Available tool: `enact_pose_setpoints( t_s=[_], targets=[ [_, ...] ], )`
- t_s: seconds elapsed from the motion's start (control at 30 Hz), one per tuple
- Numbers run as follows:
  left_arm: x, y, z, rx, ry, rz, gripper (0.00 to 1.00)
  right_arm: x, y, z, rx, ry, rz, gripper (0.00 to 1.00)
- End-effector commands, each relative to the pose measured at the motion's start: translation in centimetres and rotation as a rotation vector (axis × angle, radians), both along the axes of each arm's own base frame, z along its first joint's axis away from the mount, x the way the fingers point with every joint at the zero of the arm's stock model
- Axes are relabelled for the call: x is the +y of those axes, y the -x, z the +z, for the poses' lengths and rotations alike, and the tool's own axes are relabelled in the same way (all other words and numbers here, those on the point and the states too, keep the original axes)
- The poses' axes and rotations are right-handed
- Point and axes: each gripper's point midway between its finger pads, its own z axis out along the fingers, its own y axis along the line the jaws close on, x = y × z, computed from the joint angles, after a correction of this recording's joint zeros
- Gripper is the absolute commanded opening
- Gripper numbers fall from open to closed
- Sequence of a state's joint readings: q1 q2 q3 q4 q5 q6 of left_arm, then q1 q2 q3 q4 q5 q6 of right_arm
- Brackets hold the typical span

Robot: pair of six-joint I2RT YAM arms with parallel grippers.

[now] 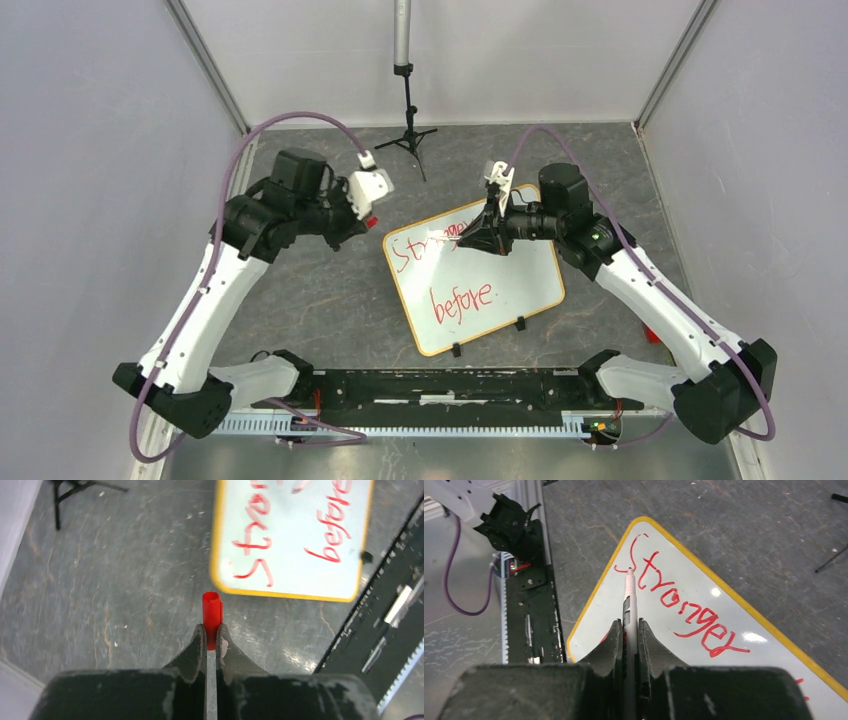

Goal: Write a sentence on the whiteboard
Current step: Pick up the pen cap from the center of the board, then insert the whiteboard marker without the cap into the pen cap.

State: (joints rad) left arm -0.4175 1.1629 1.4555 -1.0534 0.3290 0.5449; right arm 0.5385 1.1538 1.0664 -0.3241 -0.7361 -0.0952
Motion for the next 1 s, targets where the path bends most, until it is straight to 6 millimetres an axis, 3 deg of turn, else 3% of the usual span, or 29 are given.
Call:
enact_pose_setpoints(
  t_s=[0.0,0.13,0.33,0.67,0.97],
  targets=[
    [-2.0,4.1,-1.1,0.021,-0.158,-0.176,0.03,0.4,1.7,1.5,0.038,-0.092,0.087,0.0],
    [-3.0,4.6,-2.1,-0.002,-0.236,-0.267,0.02,0.6,3.0,1.1,0.123,-0.145,0.13,0.0],
    [-5.4,5.9,-2.0,0.014,-0.19,-0.364,0.02,1.2,3.8,0.5,0.212,-0.194,0.167,0.0],
    [-7.0,6.7,-2.7,0.041,-0.187,-0.428,0.02,1.8,4.5,1.0,0.258,-0.249,0.207,0.0],
    [-8.0,7.1,-1.9,0.043,-0.156,-0.453,0.02,2.7,4.9,0.9,0.265,-0.239,0.23,0.0]
  ],
)
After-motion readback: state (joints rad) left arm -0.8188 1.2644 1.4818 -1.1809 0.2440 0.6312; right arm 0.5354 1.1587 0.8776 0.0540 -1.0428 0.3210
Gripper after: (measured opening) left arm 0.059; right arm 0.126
